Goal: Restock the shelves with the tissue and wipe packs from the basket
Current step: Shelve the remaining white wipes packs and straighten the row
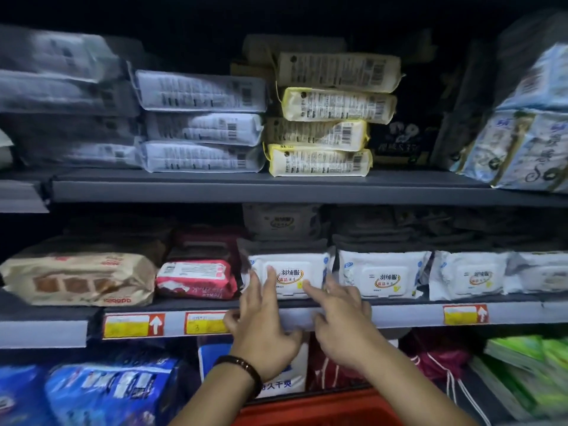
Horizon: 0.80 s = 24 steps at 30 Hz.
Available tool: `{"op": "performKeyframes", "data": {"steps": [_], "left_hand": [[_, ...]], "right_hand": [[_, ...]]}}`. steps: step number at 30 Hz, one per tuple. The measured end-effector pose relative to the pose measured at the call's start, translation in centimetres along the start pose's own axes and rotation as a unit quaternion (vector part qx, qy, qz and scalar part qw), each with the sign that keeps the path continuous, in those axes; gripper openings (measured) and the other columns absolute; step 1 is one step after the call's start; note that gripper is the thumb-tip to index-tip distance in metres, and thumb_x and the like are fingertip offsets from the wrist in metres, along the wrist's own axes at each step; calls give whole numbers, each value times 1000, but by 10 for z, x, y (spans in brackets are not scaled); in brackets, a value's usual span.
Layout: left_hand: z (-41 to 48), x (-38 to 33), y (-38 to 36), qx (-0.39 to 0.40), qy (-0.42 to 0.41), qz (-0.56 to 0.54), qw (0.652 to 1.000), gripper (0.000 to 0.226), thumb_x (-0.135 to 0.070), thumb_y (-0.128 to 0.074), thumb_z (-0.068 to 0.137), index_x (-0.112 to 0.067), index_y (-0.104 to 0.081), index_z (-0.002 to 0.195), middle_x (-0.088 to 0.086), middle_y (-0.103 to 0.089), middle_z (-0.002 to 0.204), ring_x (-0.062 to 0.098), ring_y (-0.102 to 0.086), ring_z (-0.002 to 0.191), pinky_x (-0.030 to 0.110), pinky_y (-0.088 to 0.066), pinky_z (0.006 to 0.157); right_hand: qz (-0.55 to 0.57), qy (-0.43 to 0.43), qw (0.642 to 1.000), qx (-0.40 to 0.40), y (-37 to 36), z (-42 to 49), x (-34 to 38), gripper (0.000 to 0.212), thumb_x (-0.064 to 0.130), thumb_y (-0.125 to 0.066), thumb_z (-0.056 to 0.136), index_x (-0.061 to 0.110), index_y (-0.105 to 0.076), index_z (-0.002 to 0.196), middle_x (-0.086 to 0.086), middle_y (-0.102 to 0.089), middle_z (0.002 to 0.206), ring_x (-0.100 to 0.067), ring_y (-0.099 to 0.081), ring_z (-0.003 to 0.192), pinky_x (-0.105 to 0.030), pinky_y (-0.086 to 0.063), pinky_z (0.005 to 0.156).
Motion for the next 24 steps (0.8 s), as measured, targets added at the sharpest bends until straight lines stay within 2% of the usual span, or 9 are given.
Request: {"op": "performKeyframes", "data": {"steps": [4,7,11,14,16,18,21,24], "left_hand": [[-3,-10,0,14,-1,14,1000,118,-66,-56,79,-36,23,160,4,27,171,20,11,160,60,-8,121],[-2,-6,3,22,-2,27,999,116,-61,-60,81,-40,22,160,6,28,170,21,10,160,58,-7,121],[-3,-3,5,27,9,40,999,110,-55,-60,86,-44,21,160,7,28,170,26,15,159,58,-5,121],[0,-5,5,46,18,47,998,110,-56,-60,85,-44,20,160,6,30,169,28,16,158,60,-5,121],[1,-5,7,54,15,46,997,109,-52,-61,85,-45,18,160,7,28,170,28,13,159,60,-5,121],[-3,-3,13,48,7,26,998,105,-49,-62,87,-45,12,161,6,20,172,27,8,159,58,-6,122],[-18,4,31,24,1,-23,999,89,-48,-62,90,-42,-10,162,-1,3,173,22,0,158,54,-11,125],[-39,17,61,14,-34,-33,999,65,-50,-62,89,-40,-42,149,-9,-36,158,14,-33,148,42,-31,122]], "right_hand": [[6,-22,1000,-5,-10,-6,4,66,29,-46,106,42,-21,165,-2,-9,173,-30,-14,154,-48,-23,122],[-13,-18,1000,3,-15,-3,1,69,30,-45,106,40,-15,167,0,-5,176,-31,-13,153,-50,-22,121],[5,-17,1000,6,-13,2,2,66,30,-44,107,38,-18,166,2,-6,177,-29,-20,147,-50,-23,118],[-20,-17,1000,17,-19,4,4,70,31,-44,107,37,-8,167,0,5,177,-29,-20,145,-51,-24,116],[-42,-20,999,15,-19,4,5,71,33,-44,107,36,-7,168,-2,5,177,-30,-20,145,-51,-24,116],[-36,-32,999,-7,-13,3,9,68,38,-46,106,37,-15,167,0,-7,177,-30,-20,147,-50,-23,118],[-27,-55,998,-25,-8,-6,17,68,47,-51,104,37,-24,165,-2,-19,172,-32,-16,151,-48,-22,120],[-32,-44,997,-49,-12,-22,37,63,50,-53,101,35,-34,160,-3,-28,164,-31,-22,149,-47,-27,119]]}}
Point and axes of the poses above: each hand's wrist, its own z-axis towards the middle knuckle, its own y-axis out of the back of the hand, x = y × z, the point moved 5 cm from there along z, towards the middle knuckle
